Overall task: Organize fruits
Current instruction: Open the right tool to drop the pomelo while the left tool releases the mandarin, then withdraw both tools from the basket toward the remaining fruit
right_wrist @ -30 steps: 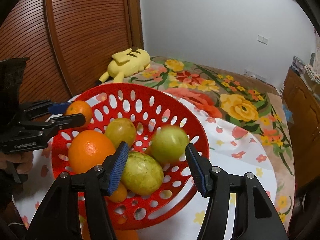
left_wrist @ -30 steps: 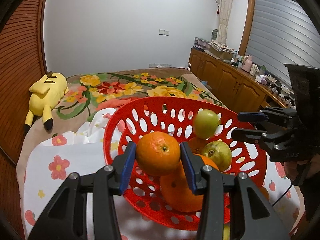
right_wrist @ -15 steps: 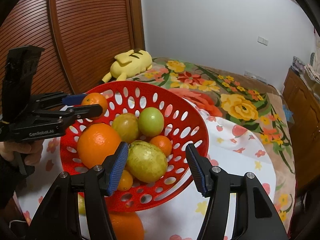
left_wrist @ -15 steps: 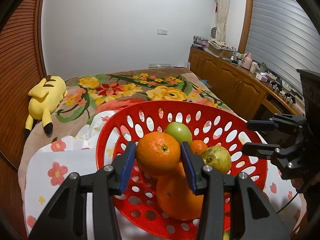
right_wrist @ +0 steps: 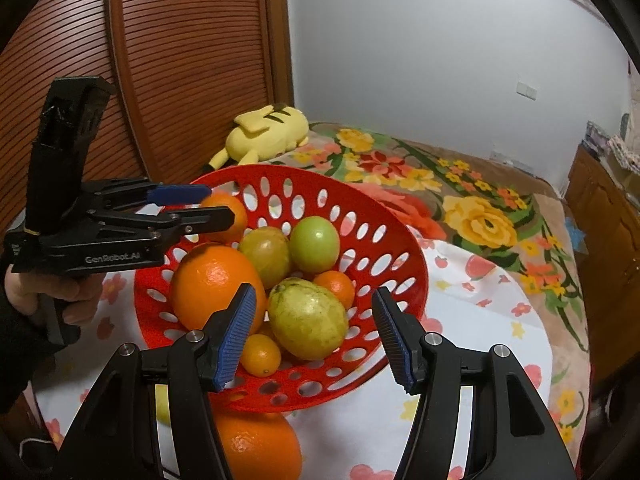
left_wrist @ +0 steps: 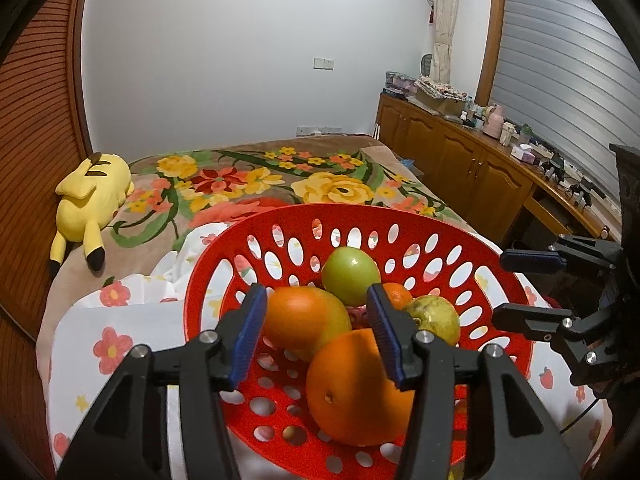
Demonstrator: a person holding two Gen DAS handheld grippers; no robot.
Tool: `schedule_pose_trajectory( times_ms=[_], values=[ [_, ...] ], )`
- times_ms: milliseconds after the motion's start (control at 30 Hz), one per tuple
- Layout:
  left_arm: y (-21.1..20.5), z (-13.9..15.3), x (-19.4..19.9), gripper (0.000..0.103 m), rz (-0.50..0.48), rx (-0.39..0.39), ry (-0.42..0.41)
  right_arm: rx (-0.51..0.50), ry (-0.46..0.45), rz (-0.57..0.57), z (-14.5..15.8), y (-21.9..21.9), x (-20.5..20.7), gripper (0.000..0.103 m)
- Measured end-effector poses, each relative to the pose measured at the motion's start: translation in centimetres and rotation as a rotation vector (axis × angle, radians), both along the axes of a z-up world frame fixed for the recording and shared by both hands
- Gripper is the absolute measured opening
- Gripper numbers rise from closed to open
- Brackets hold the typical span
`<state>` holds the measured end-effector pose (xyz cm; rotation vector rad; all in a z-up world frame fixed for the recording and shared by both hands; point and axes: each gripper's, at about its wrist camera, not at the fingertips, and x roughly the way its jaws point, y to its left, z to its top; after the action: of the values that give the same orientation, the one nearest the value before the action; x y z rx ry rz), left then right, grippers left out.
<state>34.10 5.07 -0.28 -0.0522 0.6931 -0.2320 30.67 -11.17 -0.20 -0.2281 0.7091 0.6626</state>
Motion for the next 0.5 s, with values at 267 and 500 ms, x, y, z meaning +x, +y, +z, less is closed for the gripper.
schedule_pose_trajectory(
  times_ms=[267,500],
  values=[
    [-0.4,0.9,-2.4,0.055,-0.011,0.007,-0.017,0.020,-0.012,-0.030,0.6,-1.0,-1.9,0.062],
    [-0.9,2.1,-6.3,0.061,-0.024,0.026,-0.039,0.039,-0.024,-0.072,1.0,-2.5,-4.5,0.064]
  ],
)
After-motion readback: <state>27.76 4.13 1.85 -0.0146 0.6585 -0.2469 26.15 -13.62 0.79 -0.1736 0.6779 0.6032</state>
